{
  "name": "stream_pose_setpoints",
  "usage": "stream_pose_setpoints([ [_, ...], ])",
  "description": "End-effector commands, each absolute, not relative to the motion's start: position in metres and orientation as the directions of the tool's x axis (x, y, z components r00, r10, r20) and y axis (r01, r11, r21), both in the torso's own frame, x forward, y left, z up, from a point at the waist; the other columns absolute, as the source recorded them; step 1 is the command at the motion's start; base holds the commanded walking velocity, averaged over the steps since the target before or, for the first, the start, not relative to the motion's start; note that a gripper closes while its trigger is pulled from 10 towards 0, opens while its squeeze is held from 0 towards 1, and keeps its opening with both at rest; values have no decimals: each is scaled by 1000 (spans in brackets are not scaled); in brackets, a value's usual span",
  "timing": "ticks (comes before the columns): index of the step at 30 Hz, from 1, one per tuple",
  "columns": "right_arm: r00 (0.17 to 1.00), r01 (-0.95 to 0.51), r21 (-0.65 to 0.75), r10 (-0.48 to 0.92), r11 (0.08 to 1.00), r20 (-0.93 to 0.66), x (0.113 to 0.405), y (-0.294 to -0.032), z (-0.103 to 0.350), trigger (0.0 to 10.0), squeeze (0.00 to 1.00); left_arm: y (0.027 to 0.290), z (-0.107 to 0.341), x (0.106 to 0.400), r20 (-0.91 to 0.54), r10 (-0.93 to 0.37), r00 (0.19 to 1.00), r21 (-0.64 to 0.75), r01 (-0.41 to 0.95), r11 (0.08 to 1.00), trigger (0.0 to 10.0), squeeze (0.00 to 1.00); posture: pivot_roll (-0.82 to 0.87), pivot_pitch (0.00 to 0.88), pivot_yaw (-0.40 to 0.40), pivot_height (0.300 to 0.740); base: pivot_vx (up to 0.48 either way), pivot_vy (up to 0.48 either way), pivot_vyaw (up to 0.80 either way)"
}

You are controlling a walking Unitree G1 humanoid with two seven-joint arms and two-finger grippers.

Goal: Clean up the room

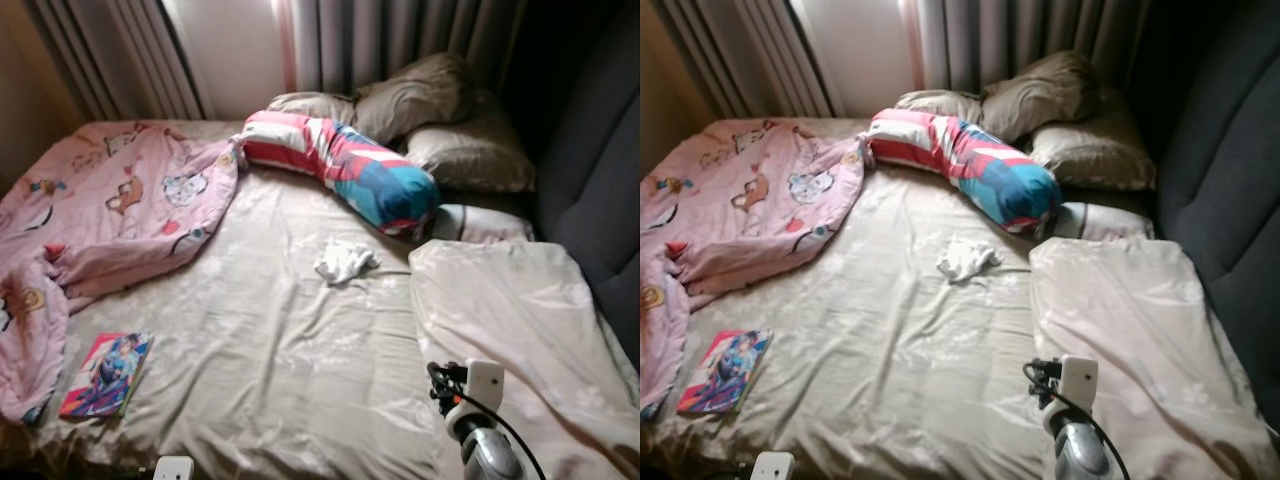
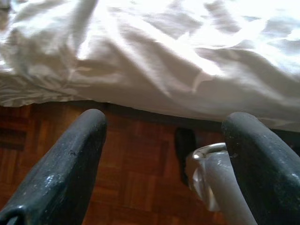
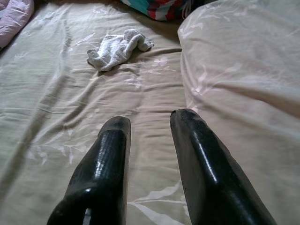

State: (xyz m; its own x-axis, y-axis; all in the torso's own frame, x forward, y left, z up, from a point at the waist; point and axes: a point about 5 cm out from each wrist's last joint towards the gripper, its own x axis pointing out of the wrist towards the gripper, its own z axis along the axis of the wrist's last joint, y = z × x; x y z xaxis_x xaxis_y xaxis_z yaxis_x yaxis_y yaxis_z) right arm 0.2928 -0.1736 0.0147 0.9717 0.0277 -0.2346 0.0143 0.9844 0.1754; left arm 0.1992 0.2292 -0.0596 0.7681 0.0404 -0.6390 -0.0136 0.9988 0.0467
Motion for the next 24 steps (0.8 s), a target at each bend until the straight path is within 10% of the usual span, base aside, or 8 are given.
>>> stream_pose_setpoints([
  [1,966,26,178,21,984,-258,288,-174,9,10000,0,236,-65,188,-677,55,734,58,-22,998,10000,0,21,171,45,740,0,330,0],
  [24,968,30,174,15,984,-252,290,-174,11,10000,0,228,-64,194,-671,45,741,53,-12,999,10000,0,20,169,47,740,0,396,0],
])
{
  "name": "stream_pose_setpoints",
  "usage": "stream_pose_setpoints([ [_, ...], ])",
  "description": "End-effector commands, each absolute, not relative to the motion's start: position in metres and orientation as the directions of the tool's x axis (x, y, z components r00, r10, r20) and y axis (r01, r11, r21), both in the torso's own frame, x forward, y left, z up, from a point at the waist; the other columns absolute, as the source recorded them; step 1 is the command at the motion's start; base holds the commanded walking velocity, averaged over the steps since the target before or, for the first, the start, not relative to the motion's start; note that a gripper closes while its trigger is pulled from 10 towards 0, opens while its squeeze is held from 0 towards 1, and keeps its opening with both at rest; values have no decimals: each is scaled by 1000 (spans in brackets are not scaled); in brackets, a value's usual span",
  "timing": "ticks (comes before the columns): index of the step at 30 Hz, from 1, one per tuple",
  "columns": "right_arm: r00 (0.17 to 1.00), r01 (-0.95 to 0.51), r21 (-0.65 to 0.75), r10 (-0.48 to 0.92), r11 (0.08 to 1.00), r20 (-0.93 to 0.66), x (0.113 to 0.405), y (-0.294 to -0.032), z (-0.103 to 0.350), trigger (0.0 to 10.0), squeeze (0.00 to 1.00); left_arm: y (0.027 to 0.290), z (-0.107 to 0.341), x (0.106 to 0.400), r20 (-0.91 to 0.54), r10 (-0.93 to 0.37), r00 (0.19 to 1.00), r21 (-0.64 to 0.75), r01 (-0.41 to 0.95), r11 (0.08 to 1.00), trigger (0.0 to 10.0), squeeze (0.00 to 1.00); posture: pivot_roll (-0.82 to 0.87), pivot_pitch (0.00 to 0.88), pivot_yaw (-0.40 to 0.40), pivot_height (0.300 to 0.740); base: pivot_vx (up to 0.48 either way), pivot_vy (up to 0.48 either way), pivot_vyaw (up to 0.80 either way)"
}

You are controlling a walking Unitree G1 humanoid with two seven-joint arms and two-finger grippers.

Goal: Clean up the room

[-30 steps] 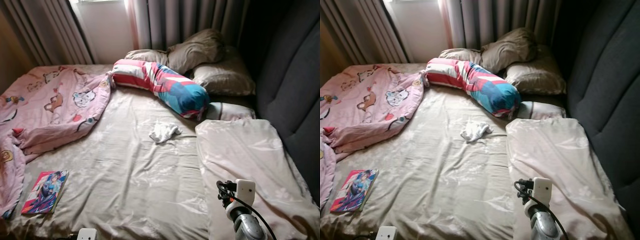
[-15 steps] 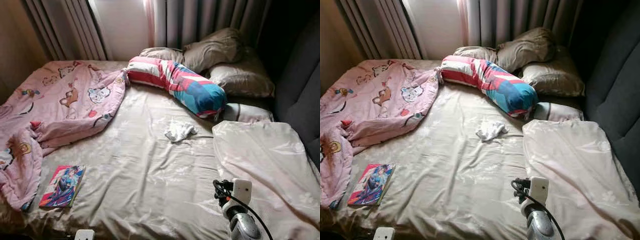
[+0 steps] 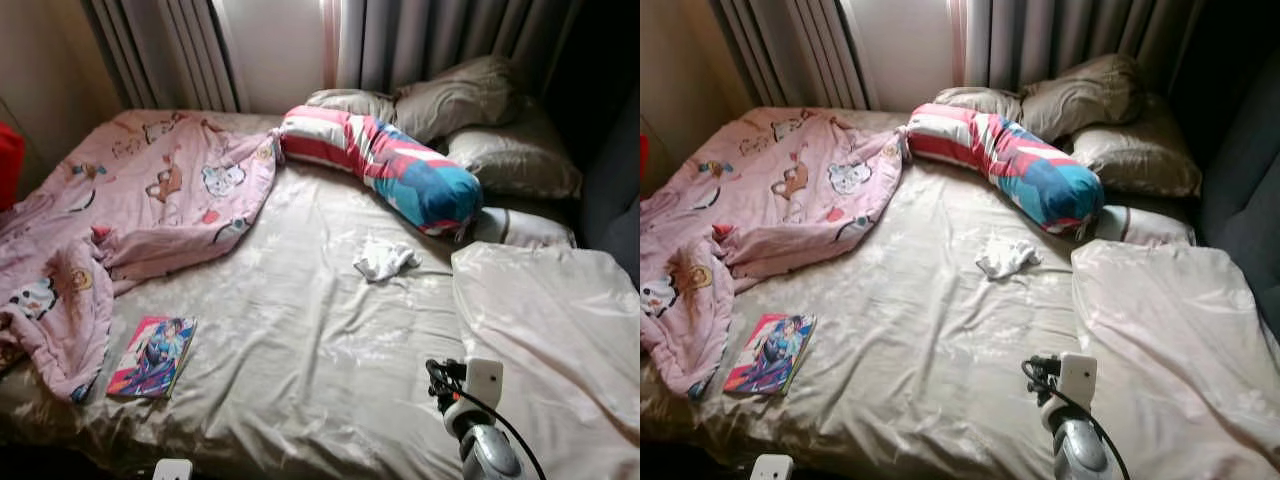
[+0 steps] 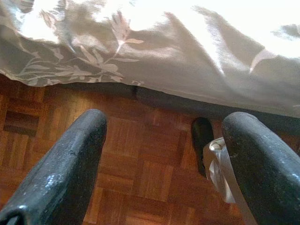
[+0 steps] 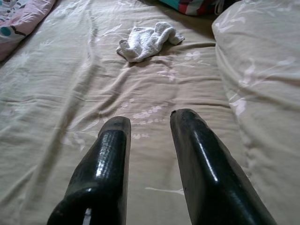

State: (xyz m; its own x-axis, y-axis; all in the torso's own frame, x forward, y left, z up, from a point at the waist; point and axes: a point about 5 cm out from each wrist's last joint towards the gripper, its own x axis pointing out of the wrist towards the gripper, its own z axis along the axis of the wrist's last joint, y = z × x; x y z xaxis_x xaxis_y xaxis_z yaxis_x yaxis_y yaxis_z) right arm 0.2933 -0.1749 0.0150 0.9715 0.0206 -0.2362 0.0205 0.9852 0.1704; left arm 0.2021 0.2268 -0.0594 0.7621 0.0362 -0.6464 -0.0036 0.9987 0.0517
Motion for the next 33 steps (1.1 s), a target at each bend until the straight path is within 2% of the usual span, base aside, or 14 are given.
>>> stream_pose_setpoints([
  [1,968,31,174,14,984,-252,290,-175,11,10000,0,228,-64,195,-668,44,743,52,-12,999,10000,0,20,169,47,740,0,480,0],
  [33,967,50,177,-3,983,-254,290,-175,11,10000,0,233,-62,194,-661,45,749,53,-12,998,10000,0,20,182,52,740,0,480,0],
])
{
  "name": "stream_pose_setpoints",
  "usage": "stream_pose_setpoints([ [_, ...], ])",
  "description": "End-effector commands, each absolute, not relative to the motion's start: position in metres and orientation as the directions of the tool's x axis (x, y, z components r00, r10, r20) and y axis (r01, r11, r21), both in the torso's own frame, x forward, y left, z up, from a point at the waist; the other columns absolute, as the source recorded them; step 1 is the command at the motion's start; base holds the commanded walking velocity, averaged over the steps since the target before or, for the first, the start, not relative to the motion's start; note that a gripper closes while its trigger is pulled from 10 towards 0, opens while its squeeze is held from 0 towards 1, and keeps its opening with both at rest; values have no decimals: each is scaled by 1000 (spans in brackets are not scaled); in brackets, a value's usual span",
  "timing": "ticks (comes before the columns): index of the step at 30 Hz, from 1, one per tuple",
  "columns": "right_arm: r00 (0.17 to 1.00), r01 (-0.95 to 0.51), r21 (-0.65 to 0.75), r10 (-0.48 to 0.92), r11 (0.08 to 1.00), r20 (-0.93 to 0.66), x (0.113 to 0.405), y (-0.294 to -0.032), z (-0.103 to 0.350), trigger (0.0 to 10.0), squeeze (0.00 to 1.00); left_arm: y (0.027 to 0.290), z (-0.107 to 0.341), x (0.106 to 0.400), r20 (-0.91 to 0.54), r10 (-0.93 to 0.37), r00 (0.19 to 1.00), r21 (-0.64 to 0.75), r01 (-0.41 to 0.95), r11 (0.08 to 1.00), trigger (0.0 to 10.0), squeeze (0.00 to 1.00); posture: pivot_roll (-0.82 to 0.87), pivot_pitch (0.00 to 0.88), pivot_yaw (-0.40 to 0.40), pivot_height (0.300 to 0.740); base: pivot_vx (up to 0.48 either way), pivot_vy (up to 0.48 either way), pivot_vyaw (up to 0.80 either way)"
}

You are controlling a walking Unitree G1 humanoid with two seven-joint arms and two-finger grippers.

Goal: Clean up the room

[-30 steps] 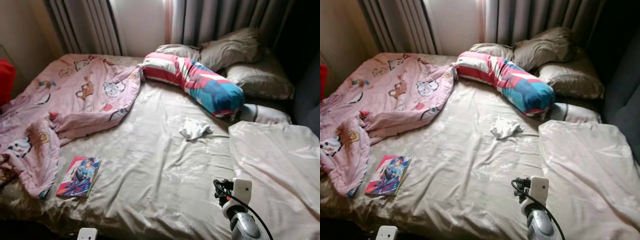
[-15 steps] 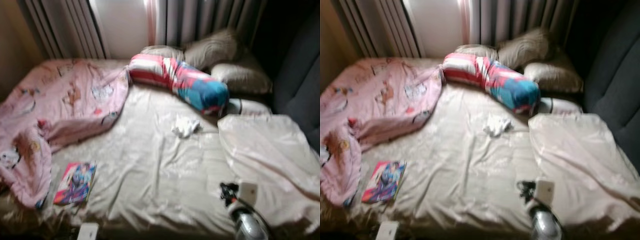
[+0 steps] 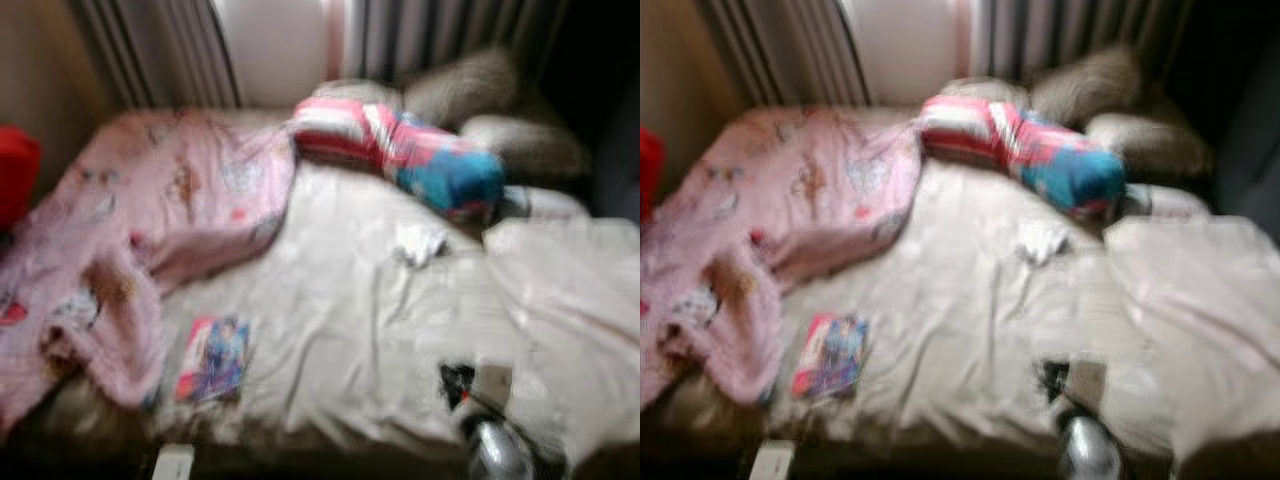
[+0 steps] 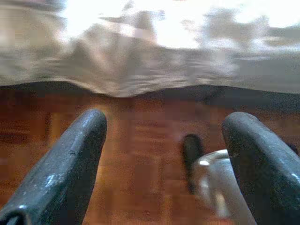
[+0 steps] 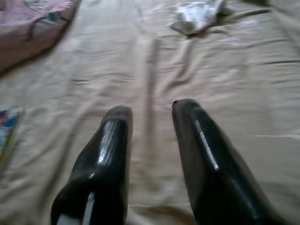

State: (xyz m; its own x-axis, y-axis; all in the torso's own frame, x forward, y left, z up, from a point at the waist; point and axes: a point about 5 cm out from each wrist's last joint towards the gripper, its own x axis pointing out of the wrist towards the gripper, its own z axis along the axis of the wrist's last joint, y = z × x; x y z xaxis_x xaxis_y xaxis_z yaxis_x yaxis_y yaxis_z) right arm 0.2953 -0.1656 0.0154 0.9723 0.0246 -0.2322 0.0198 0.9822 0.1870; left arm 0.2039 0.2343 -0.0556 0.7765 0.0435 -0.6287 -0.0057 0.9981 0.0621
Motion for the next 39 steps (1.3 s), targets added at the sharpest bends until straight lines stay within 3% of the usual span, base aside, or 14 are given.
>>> stream_pose_setpoints([
  [1,967,50,177,-3,983,-255,290,-175,11,10000,0,233,-62,194,-660,45,750,53,-13,999,10000,0,20,186,52,740,0,480,0],
  [33,967,35,180,12,983,-254,291,-170,11,10000,0,233,-61,194,-649,38,760,49,-9,999,10000,0,21,171,50,740,0,480,0],
  [39,967,32,180,15,983,-253,292,-170,11,10000,0,233,-61,195,-644,35,764,51,-2,999,10000,0,21,163,49,740,0,102,0],
])
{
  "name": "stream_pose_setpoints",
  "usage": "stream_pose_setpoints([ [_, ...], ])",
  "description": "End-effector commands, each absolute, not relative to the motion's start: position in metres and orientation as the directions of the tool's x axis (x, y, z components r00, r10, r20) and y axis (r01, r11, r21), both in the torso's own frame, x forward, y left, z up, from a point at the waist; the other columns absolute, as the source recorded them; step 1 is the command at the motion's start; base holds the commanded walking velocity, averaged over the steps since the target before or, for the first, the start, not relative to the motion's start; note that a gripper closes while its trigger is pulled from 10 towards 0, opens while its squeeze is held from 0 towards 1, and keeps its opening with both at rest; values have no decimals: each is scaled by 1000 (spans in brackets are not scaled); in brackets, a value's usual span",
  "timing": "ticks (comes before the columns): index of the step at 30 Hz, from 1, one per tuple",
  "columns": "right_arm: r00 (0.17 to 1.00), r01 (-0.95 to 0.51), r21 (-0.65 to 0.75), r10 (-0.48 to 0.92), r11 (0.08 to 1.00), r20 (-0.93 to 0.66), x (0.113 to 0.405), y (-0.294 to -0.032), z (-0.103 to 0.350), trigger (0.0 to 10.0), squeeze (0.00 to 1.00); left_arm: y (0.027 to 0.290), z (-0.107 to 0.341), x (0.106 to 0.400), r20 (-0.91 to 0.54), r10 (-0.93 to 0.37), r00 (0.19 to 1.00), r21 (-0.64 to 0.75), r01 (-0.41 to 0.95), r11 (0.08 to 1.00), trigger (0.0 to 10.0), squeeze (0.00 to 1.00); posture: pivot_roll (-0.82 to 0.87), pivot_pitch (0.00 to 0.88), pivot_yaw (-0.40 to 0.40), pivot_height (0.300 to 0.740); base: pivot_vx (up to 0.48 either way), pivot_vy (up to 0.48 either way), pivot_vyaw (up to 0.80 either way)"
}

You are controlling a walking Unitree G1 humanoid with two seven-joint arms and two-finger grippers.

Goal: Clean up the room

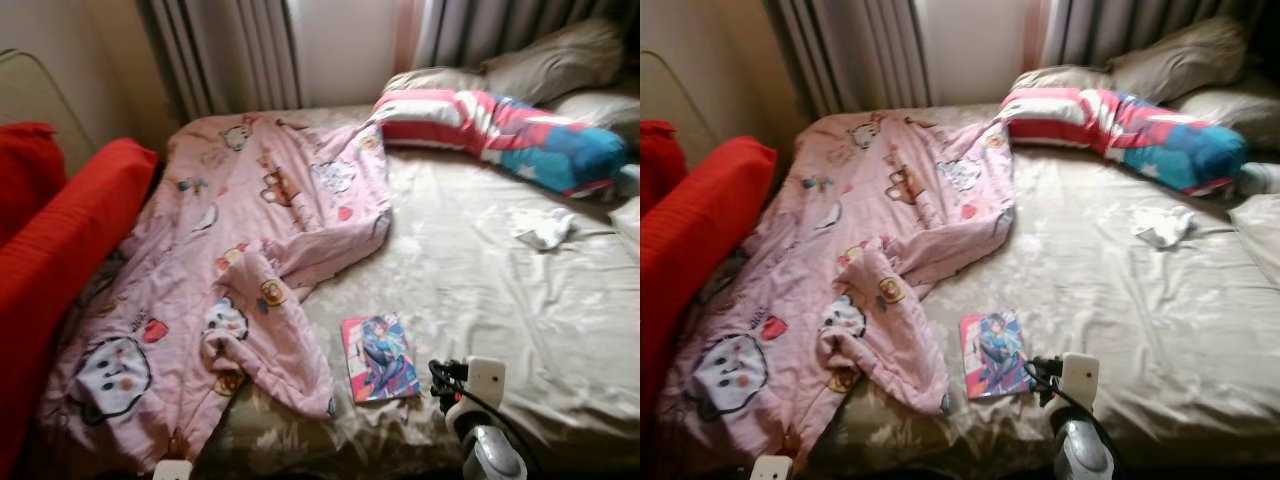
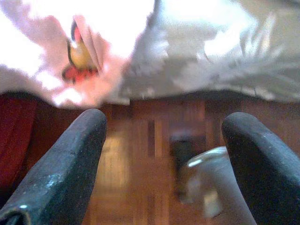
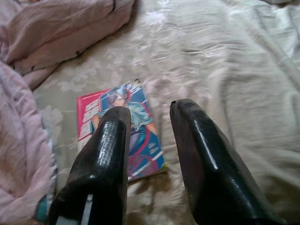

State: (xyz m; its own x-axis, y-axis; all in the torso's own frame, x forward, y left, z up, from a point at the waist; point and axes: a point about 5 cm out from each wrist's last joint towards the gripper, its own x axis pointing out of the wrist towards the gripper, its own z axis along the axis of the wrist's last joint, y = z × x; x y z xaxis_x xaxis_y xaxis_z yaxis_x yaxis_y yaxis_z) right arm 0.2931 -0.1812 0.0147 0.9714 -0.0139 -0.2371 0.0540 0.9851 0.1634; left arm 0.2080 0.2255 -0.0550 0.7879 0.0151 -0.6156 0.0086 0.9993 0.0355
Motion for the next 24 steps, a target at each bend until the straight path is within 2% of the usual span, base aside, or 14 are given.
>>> stream_pose_setpoints([
  [1,967,32,180,15,983,-253,292,-170,11,10000,0,233,-61,195,-644,35,764,51,-2,999,10000,0,21,163,49,740,0,0,0],
  [21,967,25,184,23,983,-253,293,-167,11,10000,0,230,-58,199,-630,11,776,59,34,998,10000,0,24,146,52,740,0,0,0],
  [24,967,27,183,21,983,-254,293,-167,11,10000,0,232,-58,199,-628,12,778,62,35,997,10000,0,24,147,53,740,0,-289,0],
])
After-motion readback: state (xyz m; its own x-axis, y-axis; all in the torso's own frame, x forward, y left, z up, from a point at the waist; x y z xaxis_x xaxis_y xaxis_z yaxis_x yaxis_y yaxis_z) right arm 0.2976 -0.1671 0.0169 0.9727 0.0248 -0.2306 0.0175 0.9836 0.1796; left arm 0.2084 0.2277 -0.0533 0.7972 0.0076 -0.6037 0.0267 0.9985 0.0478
